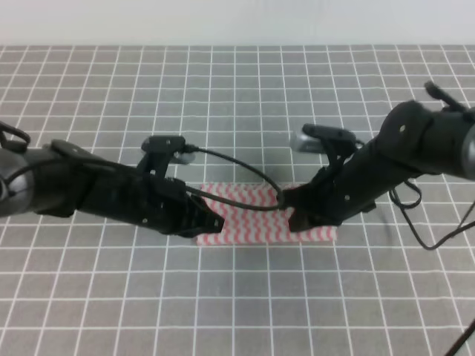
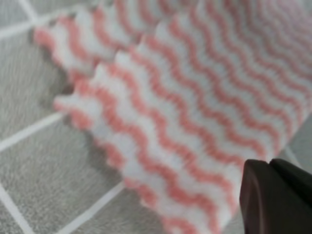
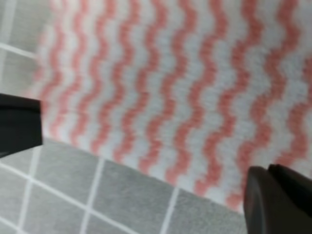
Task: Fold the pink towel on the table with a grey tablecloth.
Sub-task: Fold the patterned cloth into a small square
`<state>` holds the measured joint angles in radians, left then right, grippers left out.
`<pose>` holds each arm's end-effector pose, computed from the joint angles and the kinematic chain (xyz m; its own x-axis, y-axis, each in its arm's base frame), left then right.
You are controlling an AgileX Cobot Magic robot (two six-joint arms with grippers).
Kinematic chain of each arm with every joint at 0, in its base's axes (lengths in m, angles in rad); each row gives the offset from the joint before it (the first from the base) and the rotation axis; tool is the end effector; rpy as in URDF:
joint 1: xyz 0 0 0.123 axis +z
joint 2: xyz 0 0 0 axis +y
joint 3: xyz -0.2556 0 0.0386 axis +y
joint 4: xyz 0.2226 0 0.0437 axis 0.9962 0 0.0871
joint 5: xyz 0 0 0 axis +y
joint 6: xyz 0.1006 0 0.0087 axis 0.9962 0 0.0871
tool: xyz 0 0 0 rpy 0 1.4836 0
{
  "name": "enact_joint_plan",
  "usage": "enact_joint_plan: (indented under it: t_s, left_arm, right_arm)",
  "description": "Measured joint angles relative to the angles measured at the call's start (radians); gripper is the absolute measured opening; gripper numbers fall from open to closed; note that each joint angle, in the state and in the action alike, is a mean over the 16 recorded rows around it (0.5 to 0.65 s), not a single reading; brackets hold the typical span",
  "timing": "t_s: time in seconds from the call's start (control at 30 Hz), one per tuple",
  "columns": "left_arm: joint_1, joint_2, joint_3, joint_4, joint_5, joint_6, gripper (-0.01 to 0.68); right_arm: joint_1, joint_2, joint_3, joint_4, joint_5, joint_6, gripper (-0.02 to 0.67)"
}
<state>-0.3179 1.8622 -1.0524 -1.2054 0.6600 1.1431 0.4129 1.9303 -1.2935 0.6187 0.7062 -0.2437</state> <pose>0.3055 -0.1615 0.1563 -0.7827 0.2777 -0.5571 0.5717 0.6747 -0.4669 0.3223 0.1827 0.1658 -0.9396 -0.1587 -0.3033 -0.2845 0.8547 0.4342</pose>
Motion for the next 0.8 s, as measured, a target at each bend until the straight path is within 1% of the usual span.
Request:
enact_joint_plan:
  t_s: [0.43,0.8]
  left_arm:
    - [0.000,0.060,0.000,0.007,-0.054,-0.001,-0.003]
    - [0.000,0.009,-0.001,-0.001,-0.087,0.001,-0.004]
  right_arm:
    - [0.001,0.052,0.003,-0.004,-0.018,0.000,-0.015]
    - [-0.002,0.052,-0.025,-0.007,0.007,0.001,-0.015]
